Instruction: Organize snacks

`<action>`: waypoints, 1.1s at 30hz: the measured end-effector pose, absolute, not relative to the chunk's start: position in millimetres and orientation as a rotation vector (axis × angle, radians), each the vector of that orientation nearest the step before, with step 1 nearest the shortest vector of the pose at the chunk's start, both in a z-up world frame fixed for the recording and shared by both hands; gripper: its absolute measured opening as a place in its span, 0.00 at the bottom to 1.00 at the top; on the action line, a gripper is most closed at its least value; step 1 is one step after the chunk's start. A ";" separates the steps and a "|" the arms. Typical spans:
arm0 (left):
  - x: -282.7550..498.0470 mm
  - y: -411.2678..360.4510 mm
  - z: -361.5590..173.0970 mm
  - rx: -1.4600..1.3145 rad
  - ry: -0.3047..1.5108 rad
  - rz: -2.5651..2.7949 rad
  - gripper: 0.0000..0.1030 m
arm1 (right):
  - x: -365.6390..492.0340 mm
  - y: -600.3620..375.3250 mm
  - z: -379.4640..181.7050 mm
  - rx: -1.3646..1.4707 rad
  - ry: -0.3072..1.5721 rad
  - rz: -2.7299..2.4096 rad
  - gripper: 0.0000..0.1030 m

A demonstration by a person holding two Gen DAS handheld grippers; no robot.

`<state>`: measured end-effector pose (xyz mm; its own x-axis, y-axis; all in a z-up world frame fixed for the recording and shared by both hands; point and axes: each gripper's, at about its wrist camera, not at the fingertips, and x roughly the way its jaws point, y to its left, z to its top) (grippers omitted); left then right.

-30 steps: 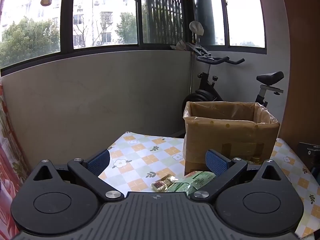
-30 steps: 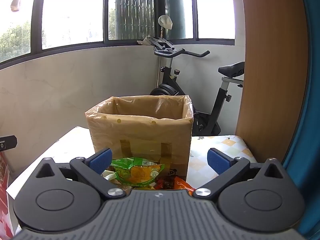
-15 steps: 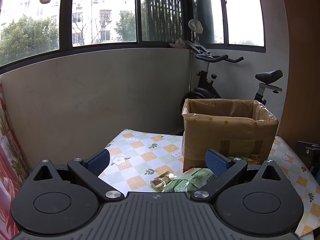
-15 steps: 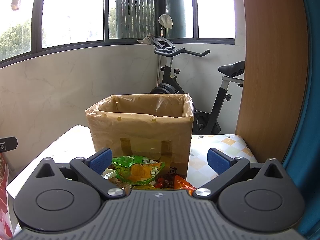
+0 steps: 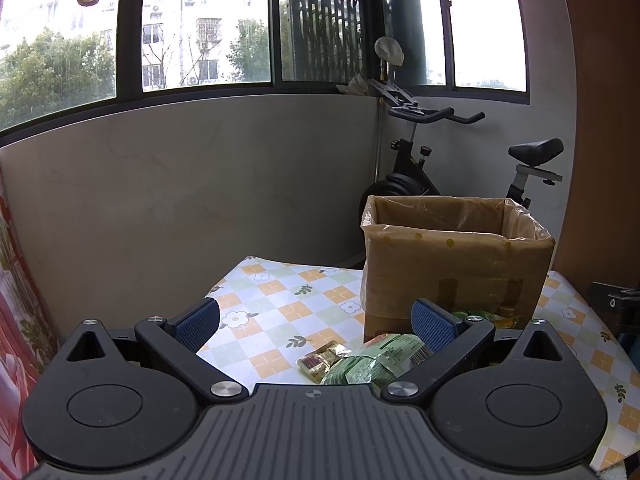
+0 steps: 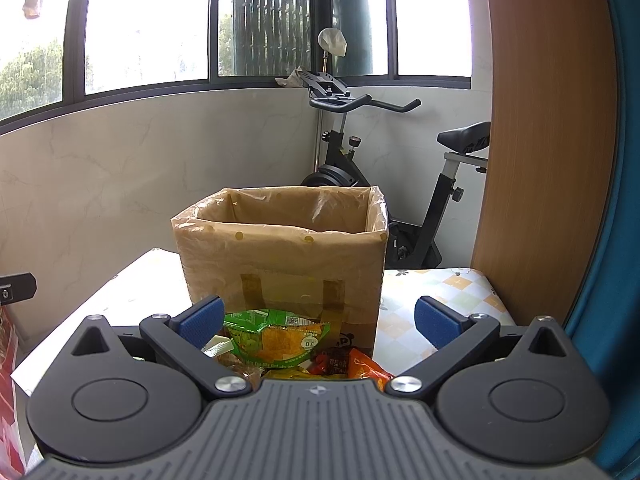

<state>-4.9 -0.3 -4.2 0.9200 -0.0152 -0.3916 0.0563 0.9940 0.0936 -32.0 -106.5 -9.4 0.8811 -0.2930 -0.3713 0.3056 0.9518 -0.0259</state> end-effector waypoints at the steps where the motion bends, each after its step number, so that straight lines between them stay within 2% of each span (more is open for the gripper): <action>1: -4.9 -0.6 -4.3 0.104 0.402 -0.037 1.00 | -31.7 -106.0 -9.1 0.033 0.382 -0.313 1.00; 33: -2.9 -0.1 -6.5 0.099 0.415 -0.032 1.00 | -29.7 -110.0 -18.2 0.040 0.391 -0.311 1.00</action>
<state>-2.9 -0.1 -6.5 0.9146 -0.0104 -0.4043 0.0509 0.9947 0.0896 -29.7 -110.0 -18.2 0.8779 -0.2904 -0.3807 0.3056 0.9519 -0.0215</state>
